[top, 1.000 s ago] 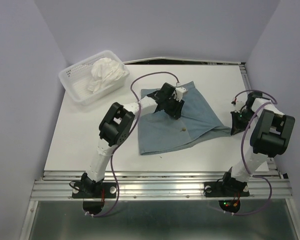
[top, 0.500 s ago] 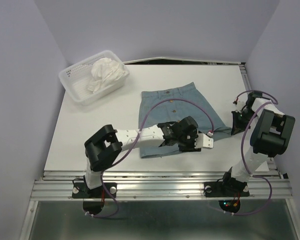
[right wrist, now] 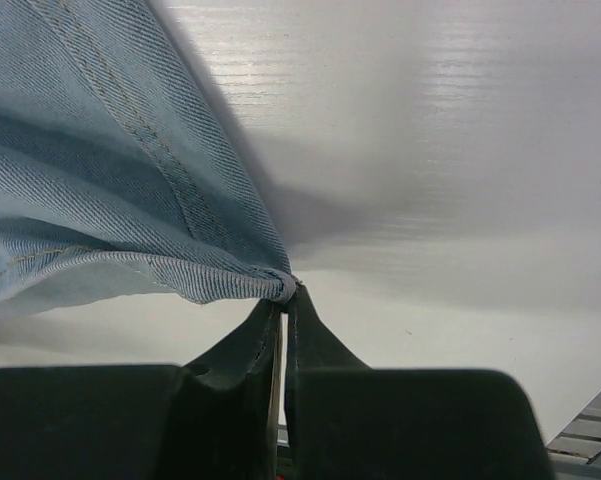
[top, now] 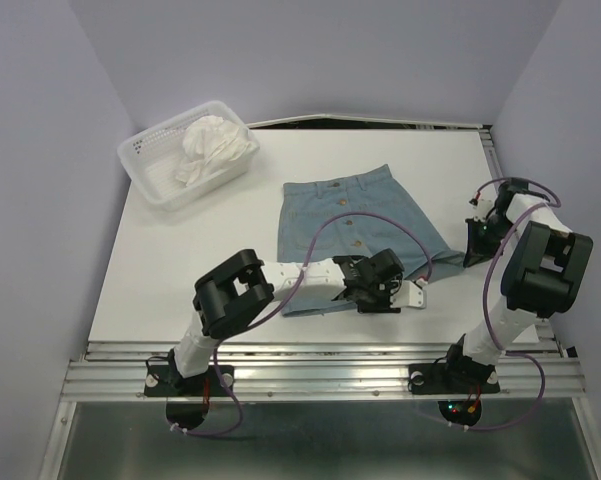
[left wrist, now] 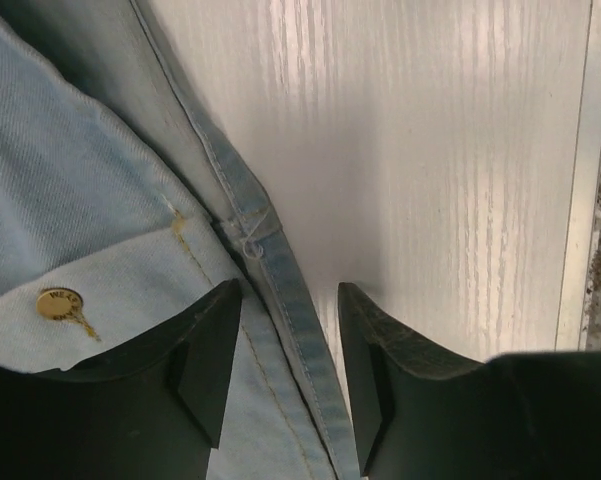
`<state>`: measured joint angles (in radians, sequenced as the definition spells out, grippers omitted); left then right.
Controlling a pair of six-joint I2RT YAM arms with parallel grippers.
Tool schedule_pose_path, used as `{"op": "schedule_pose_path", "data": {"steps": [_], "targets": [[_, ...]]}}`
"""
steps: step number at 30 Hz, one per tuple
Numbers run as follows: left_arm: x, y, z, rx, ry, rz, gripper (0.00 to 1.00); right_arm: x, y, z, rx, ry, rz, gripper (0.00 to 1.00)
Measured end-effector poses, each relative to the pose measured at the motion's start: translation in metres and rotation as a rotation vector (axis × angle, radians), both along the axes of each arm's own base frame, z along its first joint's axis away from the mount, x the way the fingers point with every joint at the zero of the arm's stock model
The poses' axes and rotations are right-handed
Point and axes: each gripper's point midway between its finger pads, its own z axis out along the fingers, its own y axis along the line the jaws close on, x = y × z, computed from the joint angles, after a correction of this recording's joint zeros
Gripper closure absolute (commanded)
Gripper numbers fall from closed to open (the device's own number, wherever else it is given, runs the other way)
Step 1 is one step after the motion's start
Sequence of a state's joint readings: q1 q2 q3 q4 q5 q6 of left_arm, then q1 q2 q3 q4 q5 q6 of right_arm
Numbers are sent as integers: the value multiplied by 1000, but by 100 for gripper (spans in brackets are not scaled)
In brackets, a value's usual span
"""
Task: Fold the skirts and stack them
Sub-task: Flatten the skirt out
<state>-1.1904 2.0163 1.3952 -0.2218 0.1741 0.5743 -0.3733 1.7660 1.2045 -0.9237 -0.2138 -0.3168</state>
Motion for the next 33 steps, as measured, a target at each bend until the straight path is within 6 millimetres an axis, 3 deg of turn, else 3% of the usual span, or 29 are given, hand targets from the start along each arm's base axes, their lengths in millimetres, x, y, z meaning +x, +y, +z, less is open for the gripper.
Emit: {"op": "schedule_pose_path", "data": {"steps": [2,6,7,13,23,26,33], "targets": [[2,-3,-1,1,-3,1,63,1,0,3,3,0,-2,99],[1,-4,-6,16,15,-4,97,4,0,8,6,-6,-12,99],[4,-3,-6,18,26,-2,100,5,0,9,7,-7,-18,99],[12,3,5,-10,163,-8,100,16,-8,21,-35,-33,-60,99],[68,29,44,-202,515,117,100,26,1,22,-114,-49,-18,99],[76,31,38,-212,620,160,100,31,7,15,-178,-69,28,99],[64,32,5,-153,793,229,100,39,9,8,-235,-96,62,96]]}}
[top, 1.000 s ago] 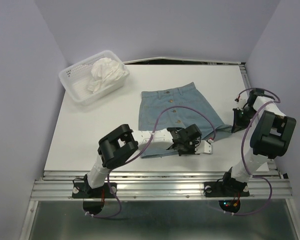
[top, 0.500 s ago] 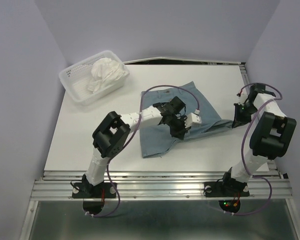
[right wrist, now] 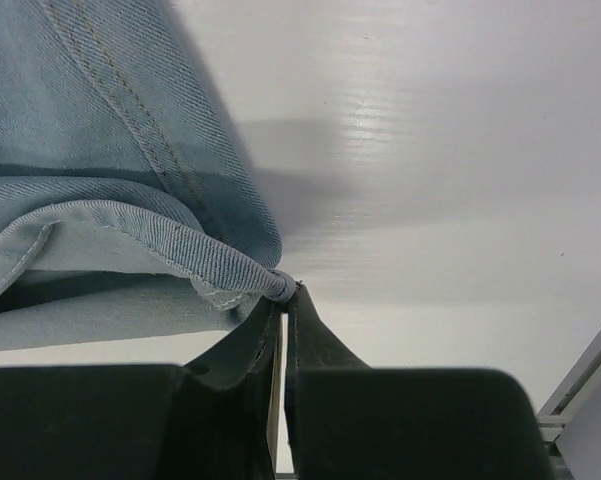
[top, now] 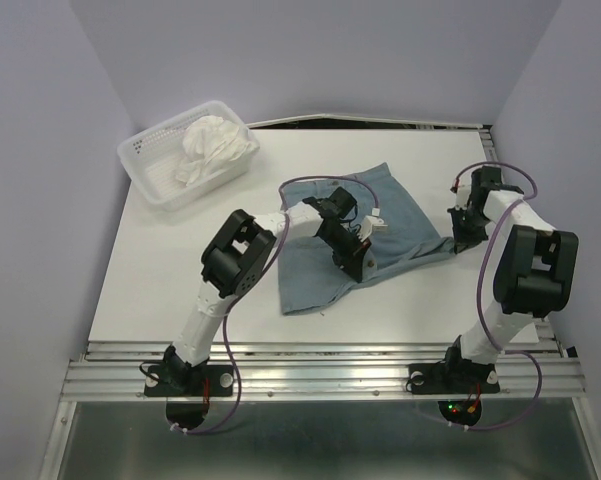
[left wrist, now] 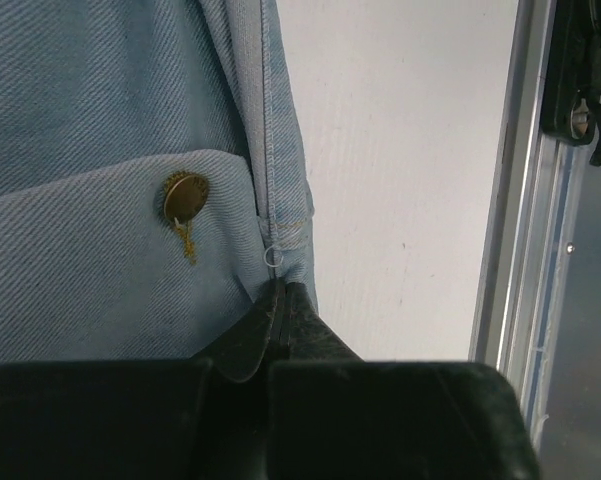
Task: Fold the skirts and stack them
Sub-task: Flatten the skirt out
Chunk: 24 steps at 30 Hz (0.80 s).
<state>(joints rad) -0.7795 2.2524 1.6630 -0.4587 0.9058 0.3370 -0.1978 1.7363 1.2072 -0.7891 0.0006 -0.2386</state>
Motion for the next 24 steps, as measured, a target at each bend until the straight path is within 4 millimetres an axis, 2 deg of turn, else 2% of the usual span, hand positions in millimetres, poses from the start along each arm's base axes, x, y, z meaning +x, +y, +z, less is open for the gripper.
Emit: {"op": "schedule_pose_path", "data": {"steps": [6,7,8,9,11,14,17,19,21,24], "targets": [[-2,-1,-2,8,32,14,100,2,-5,3,-46,-15,111,99],[-1,-1,-2,9,28,14,95,-1,-6,6,-63,-18,140,99],[-2,-1,-2,9,23,10,85,-4,-6,10,-72,-24,160,99],[-2,-2,-2,5,7,1,67,-6,-6,16,-82,-40,180,99],[-5,0,1,2,-31,-13,57,-9,-6,31,-109,-80,220,99],[-20,8,10,12,-69,-44,48,-10,-6,48,-145,-127,253,99],[-36,10,39,-30,-97,-56,44,-11,-7,47,-158,-126,261,99],[-39,11,64,-74,-107,-40,44,-18,-8,39,-164,-94,263,99],[-27,13,90,-133,-131,20,44,-27,-10,30,-174,-59,261,99],[7,20,106,-165,-147,153,46,-40,-13,19,-191,-14,258,99]]}}
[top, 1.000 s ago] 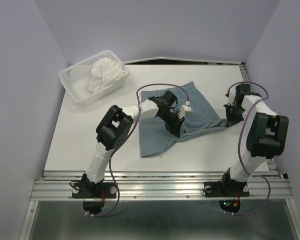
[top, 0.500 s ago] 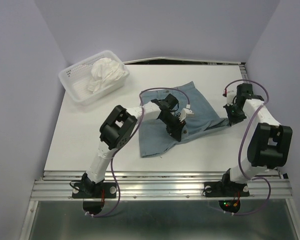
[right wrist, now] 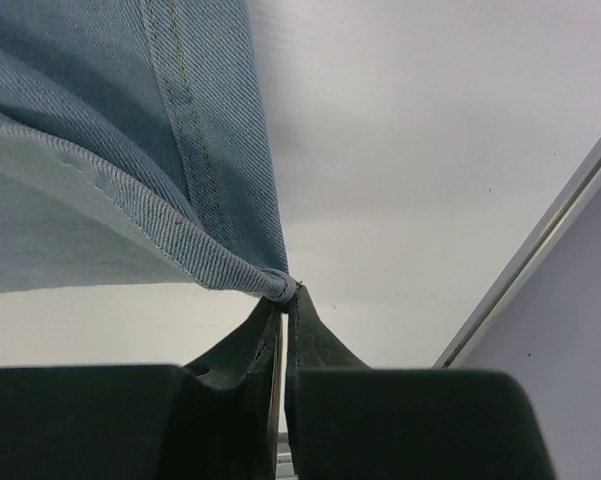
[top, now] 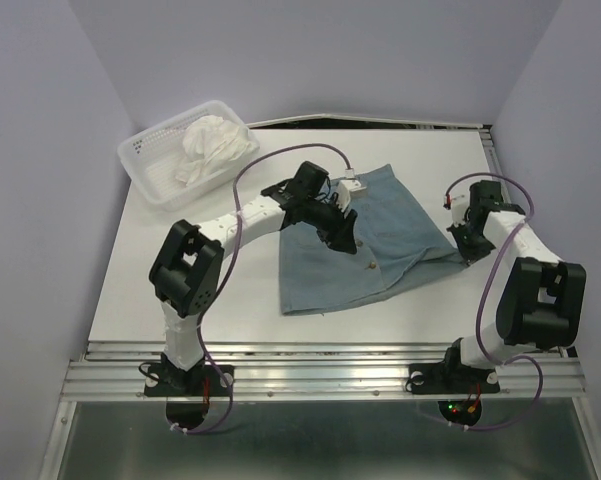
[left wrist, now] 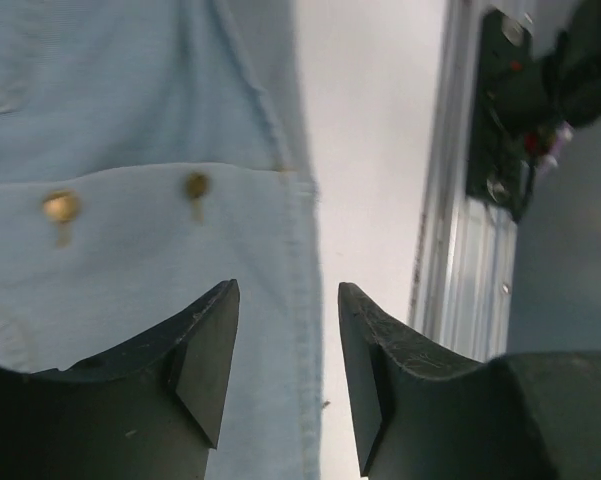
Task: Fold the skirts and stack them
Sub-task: Flatten the skirt out
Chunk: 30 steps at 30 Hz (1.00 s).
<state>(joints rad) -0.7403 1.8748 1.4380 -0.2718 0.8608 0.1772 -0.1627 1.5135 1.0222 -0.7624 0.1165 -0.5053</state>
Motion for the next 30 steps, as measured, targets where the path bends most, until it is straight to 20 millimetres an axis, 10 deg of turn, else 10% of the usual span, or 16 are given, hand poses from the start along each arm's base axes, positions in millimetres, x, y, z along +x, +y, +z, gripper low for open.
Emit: {"op": "schedule_pose_path", "data": {"steps": [3,11,16,22,30], "targets": [[45,11,-16,33,21,160,48,-4,-4,-4,-25,10,-10,98],[95,23,-107,239,161,382,56,-9,-1,-9,-14,39,58,34],[108,34,-110,292,120,439,59,-9,20,19,104,17,172,34],[115,41,-110,319,94,449,59,56,53,77,295,-143,307,51],[123,50,-110,348,63,453,59,44,85,31,536,76,549,43]]}}
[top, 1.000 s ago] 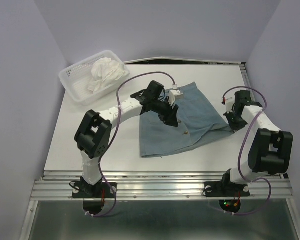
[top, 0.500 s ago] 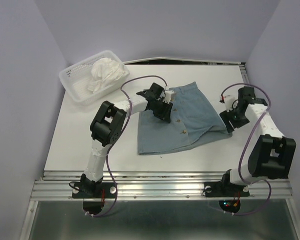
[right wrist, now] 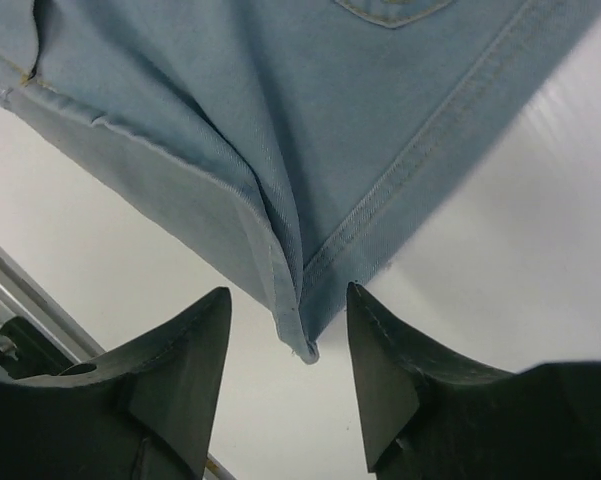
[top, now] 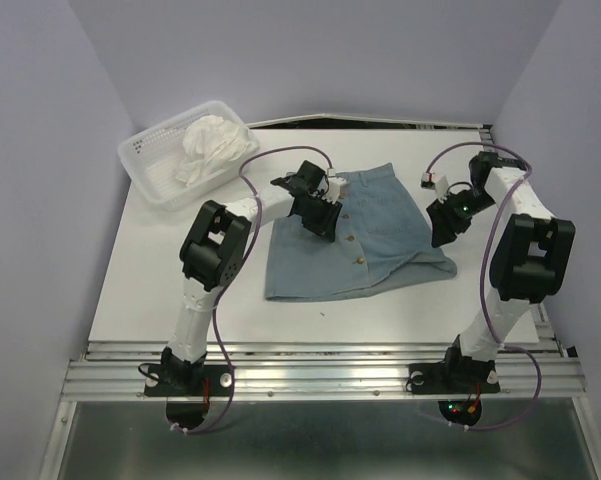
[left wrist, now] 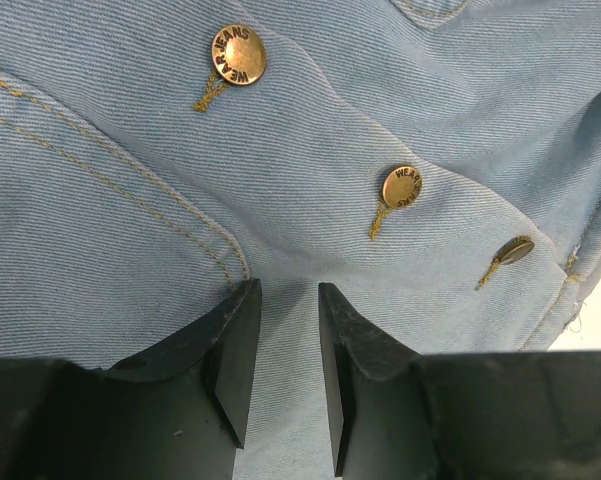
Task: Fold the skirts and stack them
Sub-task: Flatten the skirt out
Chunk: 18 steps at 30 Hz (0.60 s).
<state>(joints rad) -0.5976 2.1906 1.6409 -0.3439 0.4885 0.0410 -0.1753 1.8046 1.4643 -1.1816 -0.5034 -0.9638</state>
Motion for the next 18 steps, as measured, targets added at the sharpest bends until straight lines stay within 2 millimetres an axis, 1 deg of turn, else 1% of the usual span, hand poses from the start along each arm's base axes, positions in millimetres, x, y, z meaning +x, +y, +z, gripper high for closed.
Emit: {"op": "schedule_pose_path", "data": {"steps": [3,8,10,14,16,17,18], "targets": [[0,0,0,3,0,-3,59,1,5,-8,42,41,35,45],[0,0,0,3,0,-3,59,-4,9,-11,67,54,59,48],[0,0,0,3,0,-4,59,-11,10,-19,69,73,66,52],[0,0,0,7,2,-6,59,-34,12,-39,74,147,70,51],[1,0,-1,8,5,-5,58,-41,13,-46,67,166,76,52],[1,0,0,8,5,-5,58,-44,13,-49,62,173,77,54],[1,0,0,9,7,-5,59,-45,12,-52,59,173,78,63]]}}
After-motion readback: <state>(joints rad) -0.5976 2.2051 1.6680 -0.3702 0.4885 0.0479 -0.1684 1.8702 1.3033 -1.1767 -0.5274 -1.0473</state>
